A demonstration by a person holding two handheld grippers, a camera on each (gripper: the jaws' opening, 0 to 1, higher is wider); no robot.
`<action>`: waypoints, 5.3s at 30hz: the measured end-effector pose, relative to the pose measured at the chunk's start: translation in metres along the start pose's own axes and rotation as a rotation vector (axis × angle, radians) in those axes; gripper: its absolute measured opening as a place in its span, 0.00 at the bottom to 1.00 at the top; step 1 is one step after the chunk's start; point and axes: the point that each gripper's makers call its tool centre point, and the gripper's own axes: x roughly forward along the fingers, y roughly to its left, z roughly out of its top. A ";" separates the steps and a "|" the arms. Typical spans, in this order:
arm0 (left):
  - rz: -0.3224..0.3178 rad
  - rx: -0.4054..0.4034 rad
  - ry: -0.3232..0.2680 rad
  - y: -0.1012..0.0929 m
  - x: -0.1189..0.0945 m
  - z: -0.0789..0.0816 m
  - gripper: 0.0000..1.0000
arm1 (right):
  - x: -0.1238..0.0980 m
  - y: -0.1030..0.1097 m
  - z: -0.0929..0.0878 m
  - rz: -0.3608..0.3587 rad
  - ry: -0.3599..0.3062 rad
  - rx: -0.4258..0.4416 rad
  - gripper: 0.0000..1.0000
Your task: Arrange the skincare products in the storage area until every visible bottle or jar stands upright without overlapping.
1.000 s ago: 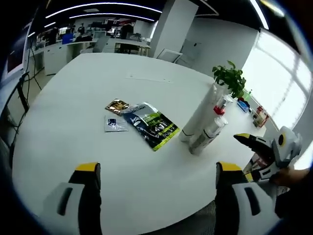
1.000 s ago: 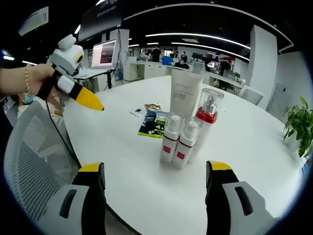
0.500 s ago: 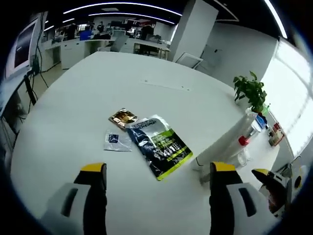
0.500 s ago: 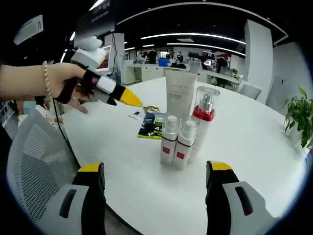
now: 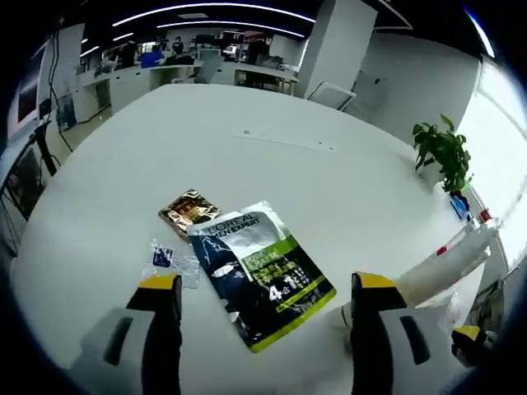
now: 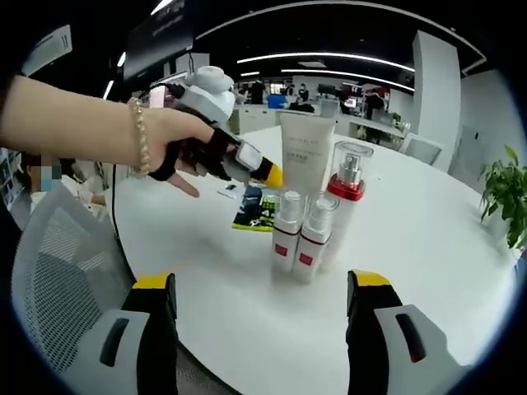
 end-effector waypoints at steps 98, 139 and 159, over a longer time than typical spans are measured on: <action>-0.056 -0.051 0.030 0.039 -0.008 -0.055 0.00 | -0.003 -0.005 -0.003 -0.045 0.012 -0.034 0.81; -0.046 0.297 0.014 0.067 -0.026 -0.050 0.99 | 0.000 -0.003 -0.003 -0.019 0.018 -0.021 0.80; 0.009 0.350 0.198 0.074 -0.003 -0.067 0.98 | 0.000 -0.006 -0.005 -0.024 0.030 0.002 0.79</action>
